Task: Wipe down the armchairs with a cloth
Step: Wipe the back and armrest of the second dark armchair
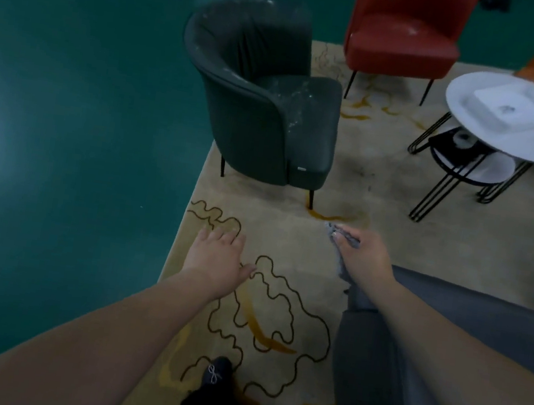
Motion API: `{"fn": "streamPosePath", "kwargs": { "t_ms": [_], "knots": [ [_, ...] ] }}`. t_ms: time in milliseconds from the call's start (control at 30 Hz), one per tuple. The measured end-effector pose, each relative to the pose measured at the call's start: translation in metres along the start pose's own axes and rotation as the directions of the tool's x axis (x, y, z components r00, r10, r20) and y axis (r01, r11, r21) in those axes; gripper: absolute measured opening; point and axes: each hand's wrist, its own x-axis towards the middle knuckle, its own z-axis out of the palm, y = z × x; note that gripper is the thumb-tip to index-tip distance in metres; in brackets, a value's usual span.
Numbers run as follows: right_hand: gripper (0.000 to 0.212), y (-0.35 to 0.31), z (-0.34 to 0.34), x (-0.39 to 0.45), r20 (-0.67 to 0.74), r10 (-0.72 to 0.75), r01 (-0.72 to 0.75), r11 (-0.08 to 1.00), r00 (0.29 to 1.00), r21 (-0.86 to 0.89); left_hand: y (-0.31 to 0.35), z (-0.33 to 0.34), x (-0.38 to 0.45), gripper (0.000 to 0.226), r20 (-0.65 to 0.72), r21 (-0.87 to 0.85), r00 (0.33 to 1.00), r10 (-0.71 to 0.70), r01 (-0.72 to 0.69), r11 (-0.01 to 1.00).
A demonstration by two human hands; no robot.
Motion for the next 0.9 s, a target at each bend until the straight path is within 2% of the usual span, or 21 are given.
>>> {"fn": "streamPosePath", "kwargs": {
  "t_ms": [100, 200, 267, 433, 567, 767, 900],
  "knots": [
    [0.02, -0.018, 0.014, 0.021, -0.028, 0.009, -0.006, 0.997, 1.0, 0.081, -0.03, -0.01, 0.032, 0.075, -0.01, 0.043, 0.997, 0.074, -0.074, 0.996],
    [0.038, -0.029, 0.027, 0.04, -0.042, 0.081, -0.074, 0.984, 0.996, 0.162, -0.048, -0.018, 0.065, 0.076, -0.017, 0.055, 0.994, 0.111, -0.109, 0.992],
    [0.041, -0.033, 0.03, 0.052, -0.068, 0.117, -0.102, 0.975, 0.991, 0.197, -0.051, -0.023, 0.088, 0.077, -0.002, 0.062, 0.99, 0.138, -0.138, 0.989],
    [0.02, -0.016, 0.008, 0.097, -0.122, 0.166, -0.149, 0.98, 0.979, 0.133, -0.037, -0.035, 0.156, 0.077, 0.03, 0.061, 0.98, 0.195, -0.197, 0.979],
    [0.015, 0.007, -0.026, 0.157, -0.154, 0.208, -0.19, 0.974, 0.966, 0.124, -0.013, -0.053, 0.229, 0.078, 0.017, 0.128, 0.959, 0.283, -0.283, 0.951],
    [0.021, 0.009, -0.087, 0.252, -0.174, 0.184, -0.179, 0.983, 0.967, 0.044, 0.018, -0.093, 0.331, 0.077, -0.01, 0.151, 0.946, 0.323, -0.318, 0.936],
    [0.03, 0.011, -0.113, 0.309, -0.109, 0.202, -0.2, 0.979, 0.973, 0.025, 0.029, -0.113, 0.383, 0.076, -0.011, 0.183, 0.947, 0.321, -0.313, 0.932]
  ]
}}
